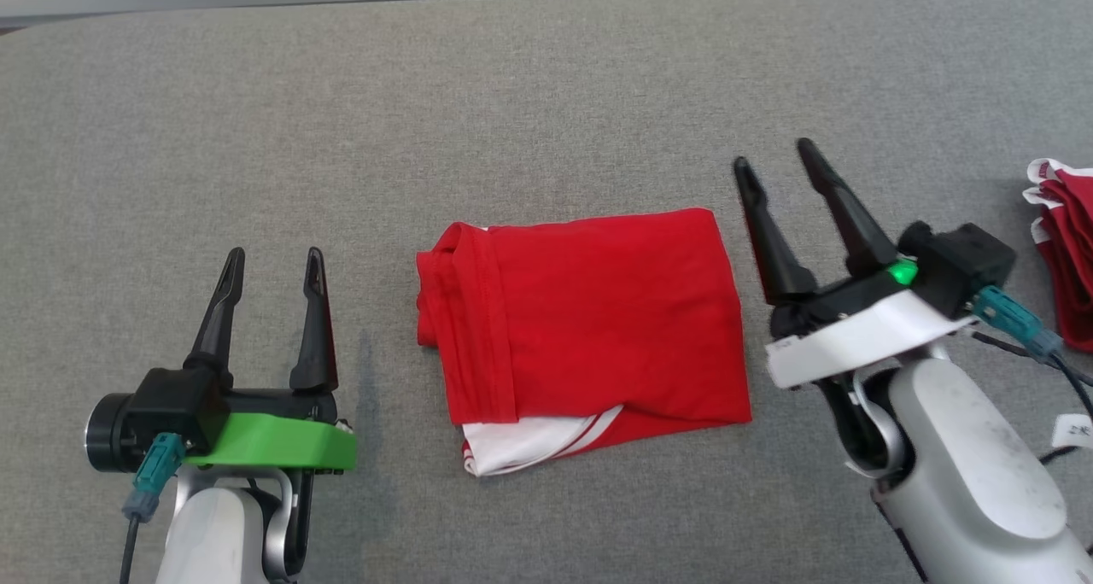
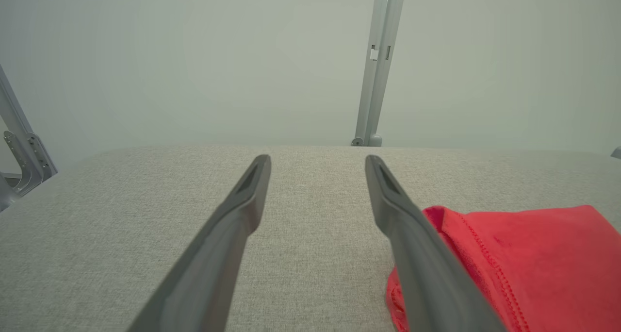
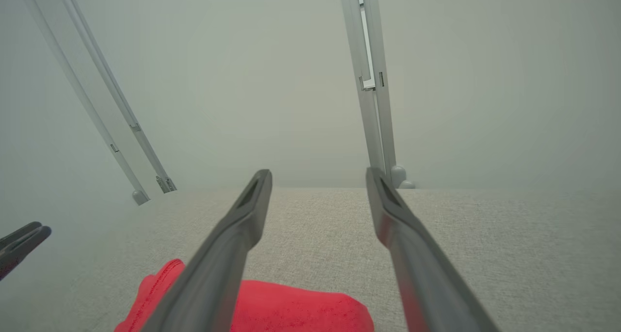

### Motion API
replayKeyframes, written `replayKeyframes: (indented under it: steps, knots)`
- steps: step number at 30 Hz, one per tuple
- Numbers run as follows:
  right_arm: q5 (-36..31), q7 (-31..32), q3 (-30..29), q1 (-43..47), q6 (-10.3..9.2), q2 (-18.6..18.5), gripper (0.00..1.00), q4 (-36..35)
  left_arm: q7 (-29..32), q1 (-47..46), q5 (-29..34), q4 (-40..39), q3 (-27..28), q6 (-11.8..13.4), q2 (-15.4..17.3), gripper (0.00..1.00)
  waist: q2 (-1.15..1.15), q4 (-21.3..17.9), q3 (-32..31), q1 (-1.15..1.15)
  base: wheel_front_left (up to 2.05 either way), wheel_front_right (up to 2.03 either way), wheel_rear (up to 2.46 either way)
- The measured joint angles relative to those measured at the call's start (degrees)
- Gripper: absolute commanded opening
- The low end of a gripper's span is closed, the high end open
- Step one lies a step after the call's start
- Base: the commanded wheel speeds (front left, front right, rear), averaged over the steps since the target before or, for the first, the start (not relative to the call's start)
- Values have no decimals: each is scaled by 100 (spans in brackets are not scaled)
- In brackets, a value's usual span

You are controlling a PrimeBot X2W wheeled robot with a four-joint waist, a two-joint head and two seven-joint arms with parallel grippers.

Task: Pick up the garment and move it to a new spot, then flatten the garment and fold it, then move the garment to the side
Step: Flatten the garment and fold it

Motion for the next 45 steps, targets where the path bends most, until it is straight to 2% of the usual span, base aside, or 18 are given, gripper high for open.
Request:
replayKeyframes:
  steps: [6, 13, 31, 45]
  knots:
    - [-642, 0, -954, 731, 0, -233, 100, -65, 0, 119, 12, -34, 134, 23, 5, 100, 0, -86, -171, 0, 0, 0, 0]
    - [-992, 1, -1475, 1512, 0, -314, 100, -16, 0, 466, 24, -64, 232, 47, 51, 100, 0, -196, -465, 0, 0, 0, 0]
    - [-1111, 385, -1628, 2404, 0, -193, 100, -91, 265, 1267, 38, -99, 151, 93, 227, 100, 0, -298, -1429, 0, 0, 0, 0]
    - [-1234, 524, -1779, 2591, 0, -126, 100, -422, 481, 1505, -46, -189, 133, 179, 302, 100, 0, -359, -1653, 0, 0, 0, 0]
